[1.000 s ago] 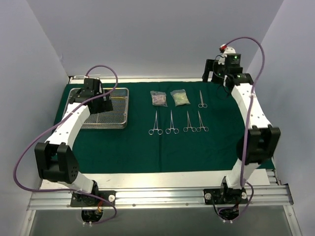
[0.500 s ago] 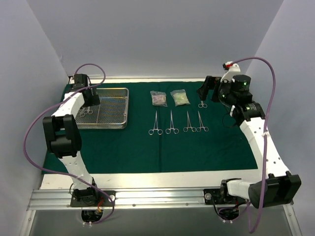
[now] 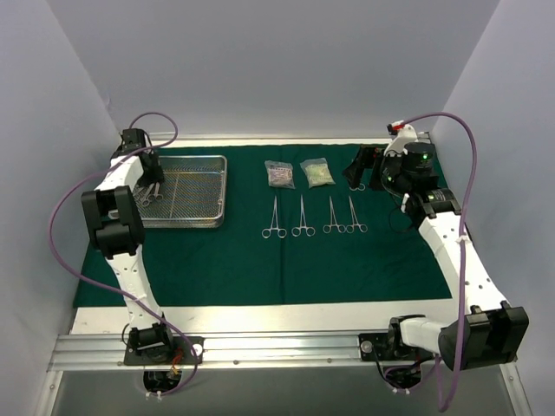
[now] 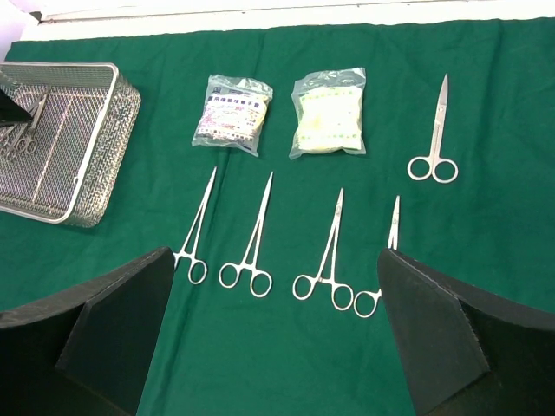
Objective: Open and lay out the surgical kit
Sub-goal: Adjust the medical item in the container.
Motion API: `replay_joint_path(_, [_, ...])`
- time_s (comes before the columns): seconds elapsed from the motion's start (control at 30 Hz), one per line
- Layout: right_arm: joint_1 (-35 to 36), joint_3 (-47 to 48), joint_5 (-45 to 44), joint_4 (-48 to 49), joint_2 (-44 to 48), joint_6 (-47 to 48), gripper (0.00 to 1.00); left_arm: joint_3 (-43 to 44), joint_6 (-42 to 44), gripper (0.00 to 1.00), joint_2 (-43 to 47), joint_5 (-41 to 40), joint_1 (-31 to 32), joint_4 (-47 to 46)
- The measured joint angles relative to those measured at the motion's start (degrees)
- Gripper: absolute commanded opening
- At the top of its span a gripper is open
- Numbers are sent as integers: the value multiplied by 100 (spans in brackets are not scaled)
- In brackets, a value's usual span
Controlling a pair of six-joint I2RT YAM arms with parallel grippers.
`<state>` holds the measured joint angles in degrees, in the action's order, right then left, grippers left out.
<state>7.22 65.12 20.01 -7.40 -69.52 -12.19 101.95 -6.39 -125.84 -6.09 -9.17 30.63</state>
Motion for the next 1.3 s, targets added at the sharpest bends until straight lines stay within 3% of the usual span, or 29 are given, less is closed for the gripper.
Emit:
replay_joint_path(0.33, [39,-2,-2,59,-240,-7,98,354,-79,52,-439,138,-11,94])
replay_joint_path(0.4, [39,-2,-2,70,-243,-7,98,354,-162,42,-439,184,-15,105])
replay_joint_path(0.47, [39,-2,-2,85,-245,-9,98,354,-267,39,-437,214,-15,142])
replay_joint_path(0.83, [39,-2,-2,210,-380,-22,98,157,-1161,38,-262,332,199,378])
replay_joint_path(1.07, [39,-2,-2,227,-481,-20,98,166,-1290,48,-164,396,483,785])
replay_joint_path(1.3, [39,-2,-2,240,-496,-20,98,389,-1298,59,44,-302,525,1137])
